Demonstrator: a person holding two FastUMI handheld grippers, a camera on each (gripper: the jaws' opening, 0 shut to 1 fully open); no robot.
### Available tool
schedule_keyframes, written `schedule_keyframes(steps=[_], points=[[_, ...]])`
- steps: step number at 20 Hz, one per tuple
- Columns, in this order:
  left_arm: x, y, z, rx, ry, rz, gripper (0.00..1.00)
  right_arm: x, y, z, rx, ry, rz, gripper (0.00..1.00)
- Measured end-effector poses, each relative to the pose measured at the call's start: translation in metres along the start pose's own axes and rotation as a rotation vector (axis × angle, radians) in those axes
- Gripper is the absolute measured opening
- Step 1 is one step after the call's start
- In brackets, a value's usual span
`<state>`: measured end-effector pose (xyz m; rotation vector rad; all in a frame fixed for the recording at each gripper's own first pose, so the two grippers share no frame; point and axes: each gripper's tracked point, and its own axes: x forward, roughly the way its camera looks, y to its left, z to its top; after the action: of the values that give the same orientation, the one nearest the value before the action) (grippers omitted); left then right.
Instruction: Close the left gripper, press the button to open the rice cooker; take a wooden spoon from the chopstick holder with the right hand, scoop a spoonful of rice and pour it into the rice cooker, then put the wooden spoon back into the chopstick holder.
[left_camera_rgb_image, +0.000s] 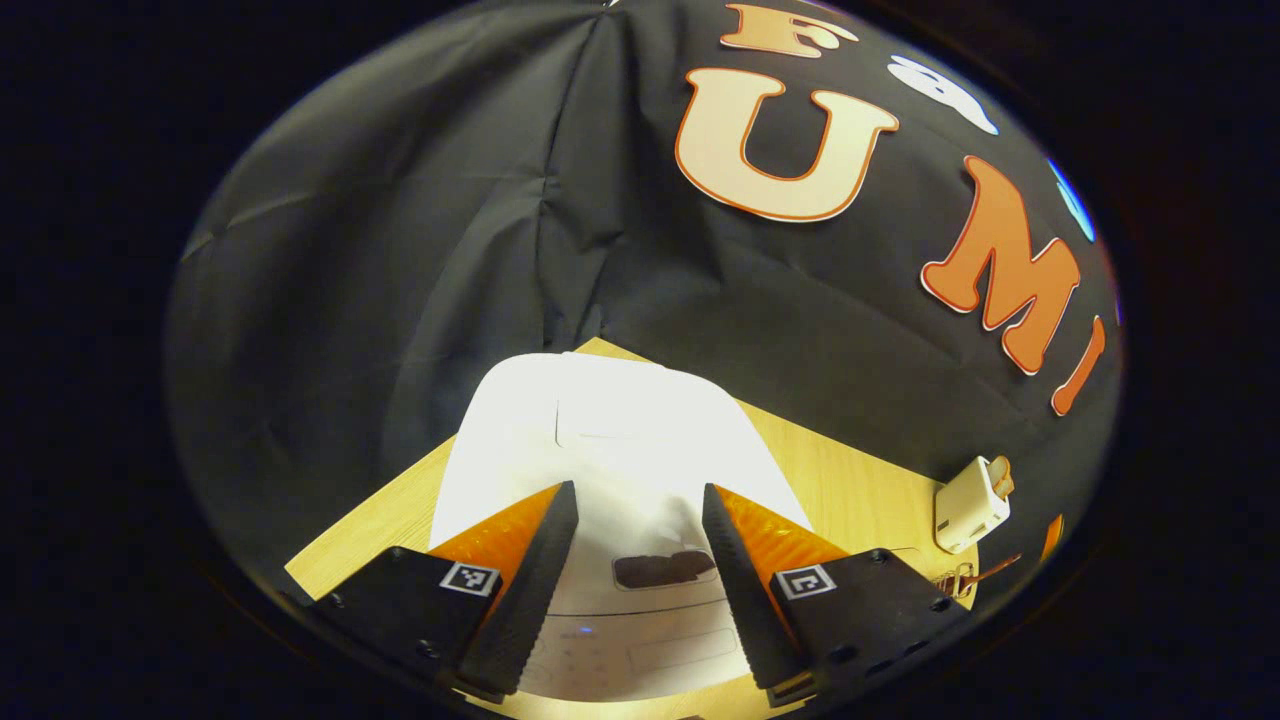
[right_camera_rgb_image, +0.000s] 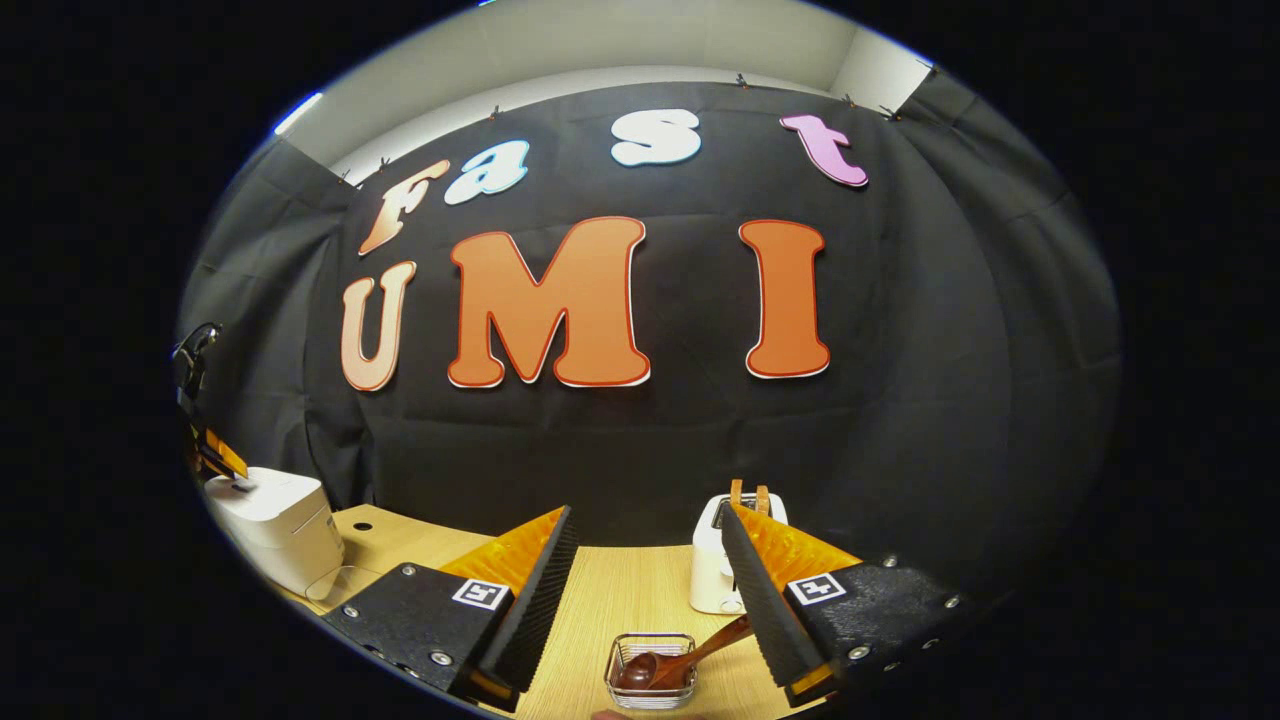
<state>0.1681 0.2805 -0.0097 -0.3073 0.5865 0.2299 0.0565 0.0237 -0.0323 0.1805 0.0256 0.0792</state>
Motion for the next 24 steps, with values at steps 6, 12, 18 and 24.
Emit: schedule_keyframes(steps=[6,12,18,24], points=[[-0.02,-0.03,-0.004,0.172,-0.124,0.01,0.89,-0.021,-0.002,0.011,-0.034,-0.027,0.003,0.86],[-0.062,-0.068,0.023,0.282,-0.365,-0.022,0.93,-0.035,0.001,0.02,-0.075,-0.053,0.013,0.86],[-0.095,-0.092,0.043,0.3,-0.535,-0.047,0.93,-0.042,0.01,0.019,-0.094,-0.051,0.03,0.86],[-0.116,-0.106,0.047,0.358,-0.716,-0.026,0.92,-0.051,0.032,0.024,-0.1,-0.114,0.114,0.87]])
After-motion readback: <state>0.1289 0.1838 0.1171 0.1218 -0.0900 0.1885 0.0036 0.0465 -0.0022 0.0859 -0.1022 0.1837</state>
